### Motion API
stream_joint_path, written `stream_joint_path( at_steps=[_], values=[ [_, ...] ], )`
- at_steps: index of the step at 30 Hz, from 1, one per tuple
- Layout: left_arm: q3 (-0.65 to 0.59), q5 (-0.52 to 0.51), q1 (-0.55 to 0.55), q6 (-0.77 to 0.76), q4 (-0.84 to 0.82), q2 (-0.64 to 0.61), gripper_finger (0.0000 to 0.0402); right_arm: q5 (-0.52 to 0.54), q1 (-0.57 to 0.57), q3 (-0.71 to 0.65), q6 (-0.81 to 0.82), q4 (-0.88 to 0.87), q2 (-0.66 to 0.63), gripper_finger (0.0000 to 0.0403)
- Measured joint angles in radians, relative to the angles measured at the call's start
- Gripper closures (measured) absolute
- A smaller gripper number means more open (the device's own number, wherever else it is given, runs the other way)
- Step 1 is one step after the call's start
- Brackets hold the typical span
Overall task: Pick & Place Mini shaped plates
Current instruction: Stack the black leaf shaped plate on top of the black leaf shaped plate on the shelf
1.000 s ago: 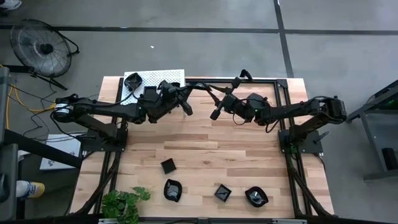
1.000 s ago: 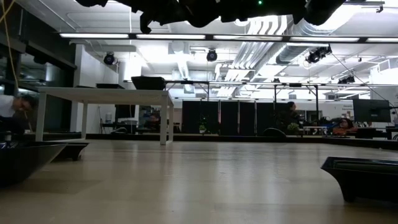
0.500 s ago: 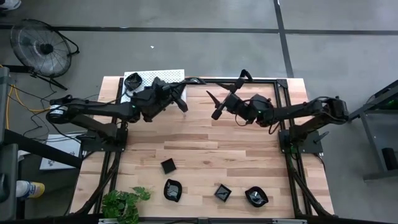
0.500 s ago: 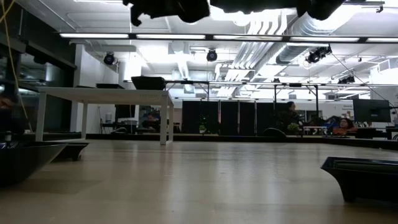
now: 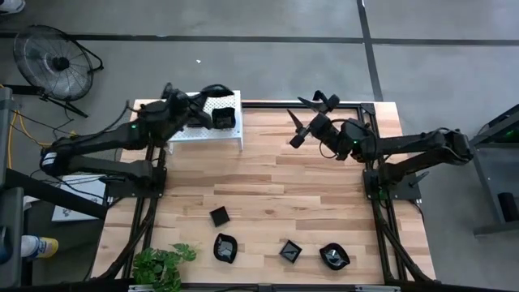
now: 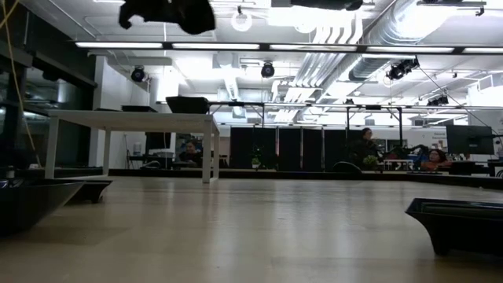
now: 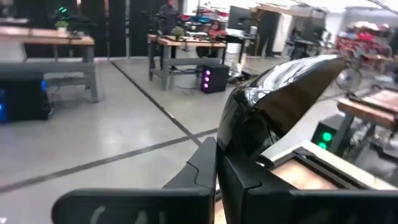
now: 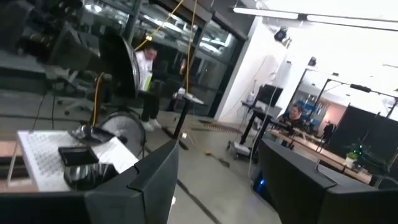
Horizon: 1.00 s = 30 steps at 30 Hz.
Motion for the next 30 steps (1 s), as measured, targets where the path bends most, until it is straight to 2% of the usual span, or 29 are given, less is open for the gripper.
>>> stream_joint_path(
  at_steps=[6,11,14,19,22,26,30],
  values=[
    [0.000,0.002,0.093,-0.124,-0.205,-0.092,0.0401,0.000,0.000,0.000,0.010,-0.109,-0.038,0.0189],
    [0.000,0.018,0.160,-0.205,-0.259,-0.115,0.0401,0.000,0.000,0.000,0.063,-0.142,-0.043,0.0189],
    [0.000,0.006,0.181,-0.305,-0.254,-0.112,0.0401,-0.002,0.000,0.000,0.083,-0.161,-0.043,0.0189],
    [0.000,-0.134,0.182,-0.478,-0.251,-0.100,0.0401,-0.001,0.000,0.000,0.091,-0.187,-0.043,0.0190],
    [0.000,-0.171,0.182,-0.555,-0.252,-0.099,0.0401,0.005,0.000,0.000,0.102,-0.216,-0.043,0.0190],
    [0.000,-0.241,0.168,-0.595,-0.268,-0.102,0.0401,0.046,0.000,0.000,0.109,-0.276,-0.055,0.0190],
    [0.000,-0.351,0.103,-0.596,-0.288,-0.110,0.0401,0.090,0.000,0.000,0.127,-0.321,-0.088,0.0190]
  ],
)
